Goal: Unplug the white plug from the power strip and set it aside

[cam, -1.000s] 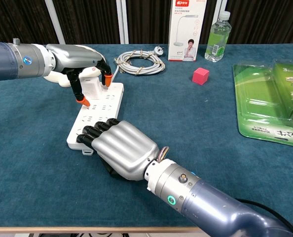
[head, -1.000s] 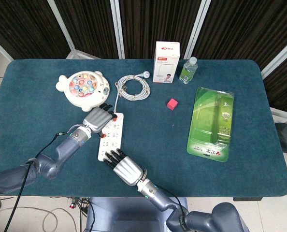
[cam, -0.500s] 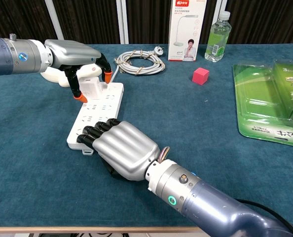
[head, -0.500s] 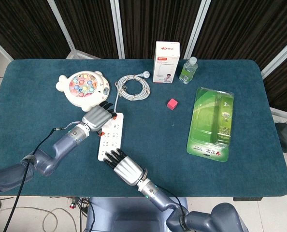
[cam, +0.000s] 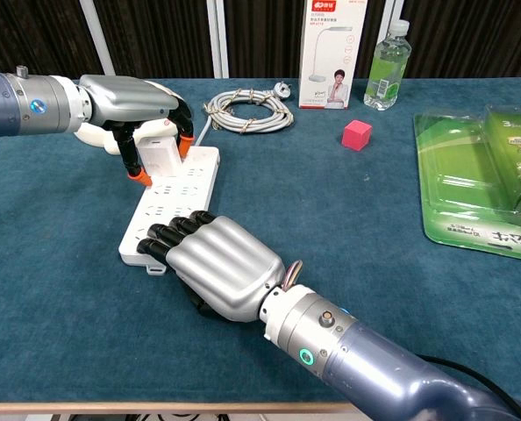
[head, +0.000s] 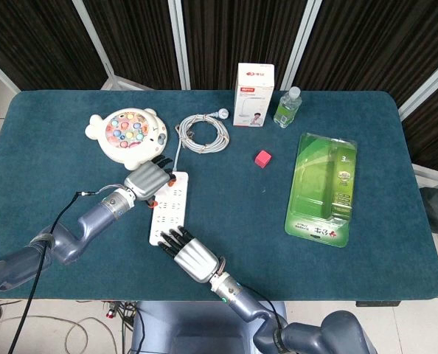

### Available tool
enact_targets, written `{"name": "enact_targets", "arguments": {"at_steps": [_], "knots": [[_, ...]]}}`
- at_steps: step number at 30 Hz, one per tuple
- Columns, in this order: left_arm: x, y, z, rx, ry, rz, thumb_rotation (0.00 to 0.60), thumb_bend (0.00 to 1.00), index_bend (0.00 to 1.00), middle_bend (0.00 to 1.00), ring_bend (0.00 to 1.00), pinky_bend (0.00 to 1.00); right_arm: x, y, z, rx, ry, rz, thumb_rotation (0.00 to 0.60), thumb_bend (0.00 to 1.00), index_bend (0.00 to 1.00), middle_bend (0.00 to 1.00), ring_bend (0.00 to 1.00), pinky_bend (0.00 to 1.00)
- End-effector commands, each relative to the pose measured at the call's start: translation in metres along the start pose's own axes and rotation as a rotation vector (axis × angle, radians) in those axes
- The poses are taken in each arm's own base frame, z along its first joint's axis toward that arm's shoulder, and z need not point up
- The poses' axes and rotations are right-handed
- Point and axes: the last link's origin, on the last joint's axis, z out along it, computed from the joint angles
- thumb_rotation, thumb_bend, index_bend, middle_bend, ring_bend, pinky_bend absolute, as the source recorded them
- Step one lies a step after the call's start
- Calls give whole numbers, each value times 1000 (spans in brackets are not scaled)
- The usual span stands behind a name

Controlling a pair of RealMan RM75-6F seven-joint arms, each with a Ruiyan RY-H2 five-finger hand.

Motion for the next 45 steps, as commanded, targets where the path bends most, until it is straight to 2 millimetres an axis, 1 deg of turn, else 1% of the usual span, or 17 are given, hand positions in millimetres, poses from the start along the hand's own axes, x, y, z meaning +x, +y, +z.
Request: {"name": "enact_targets", "arguments": {"at_steps": [1,4,9,13,21,27,34,45], "knots": [[-2,1,0,-6,3,3,600,141,522,434,111,114,0,0,0,0,1,-2,600,933,234,204,164,221],[-3,1,0,-5,13,-9,600,194,554,475,128,119,0,1,0,-2,2,-3,600,933,235,204,164,220],[-5,0,0,-2,19,-21,600,230,589,542,164,131,-1,1,-1,-5,-1,-4,600,933,235,204,164,221],[-6,0,-1,-2,23,-29,600,281,652,622,203,141,-1,0,-1,-6,-1,-2,600,933,235,204,164,220],[-6,1,-1,1,35,-33,600,389,743,719,250,142,-1,1,-1,-10,3,-2,600,934,236,205,166,220],[-7,2,0,7,46,-31,600,403,760,785,294,142,-1,1,-1,-11,3,-5,600,933,237,206,166,220],[-7,2,0,12,53,-41,600,413,773,809,312,142,-1,1,-1,-11,1,-5,600,933,240,207,168,221],[3,3,0,12,96,-80,600,413,787,830,326,142,-3,-3,-3,-8,-3,-1,600,933,241,208,168,221]]}}
